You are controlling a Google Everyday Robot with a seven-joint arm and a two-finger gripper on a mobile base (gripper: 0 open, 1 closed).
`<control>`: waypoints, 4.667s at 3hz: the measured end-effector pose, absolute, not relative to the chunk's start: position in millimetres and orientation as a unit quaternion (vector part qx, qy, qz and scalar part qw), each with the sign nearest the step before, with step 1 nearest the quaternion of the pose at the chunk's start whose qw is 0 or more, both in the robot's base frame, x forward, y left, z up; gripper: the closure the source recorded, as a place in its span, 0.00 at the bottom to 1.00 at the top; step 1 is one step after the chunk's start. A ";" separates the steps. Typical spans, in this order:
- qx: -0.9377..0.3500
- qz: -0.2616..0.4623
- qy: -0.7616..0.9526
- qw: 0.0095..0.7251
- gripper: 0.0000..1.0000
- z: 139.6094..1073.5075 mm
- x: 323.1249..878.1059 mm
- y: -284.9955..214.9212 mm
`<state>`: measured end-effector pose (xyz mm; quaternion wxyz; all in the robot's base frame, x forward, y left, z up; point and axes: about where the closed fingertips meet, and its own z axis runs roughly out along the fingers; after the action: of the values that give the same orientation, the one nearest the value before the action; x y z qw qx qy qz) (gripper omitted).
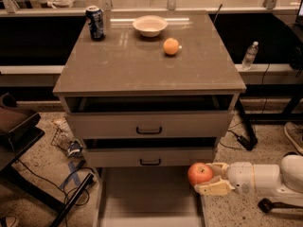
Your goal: Pick apple from bottom drawer and place on counter
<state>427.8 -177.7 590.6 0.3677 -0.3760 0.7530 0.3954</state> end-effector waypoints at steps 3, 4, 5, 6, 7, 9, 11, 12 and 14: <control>-0.350 0.385 0.762 0.386 1.00 664.9 465.6 -181.9; -0.334 0.362 0.775 0.397 1.00 734.8 499.6 -178.2; -0.338 0.343 0.774 0.411 1.00 795.2 526.3 -162.6; -0.383 0.334 0.746 0.431 1.00 860.7 559.9 -117.2; -0.413 0.332 0.720 0.449 1.00 887.6 580.0 -87.1; -0.431 0.353 0.685 0.470 1.00 849.5 651.2 9.2; -0.435 0.367 0.680 0.463 0.85 819.2 680.5 56.3; -0.437 0.369 0.679 0.461 0.61 818.8 679.8 59.9; -0.439 0.372 0.677 0.459 0.07 818.1 678.2 66.0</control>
Offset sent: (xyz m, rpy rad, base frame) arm 0.0304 -0.0034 0.0485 -0.0111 -0.0154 -0.0492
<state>678.2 66.0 818.1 0.4592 -0.4393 0.6767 0.3717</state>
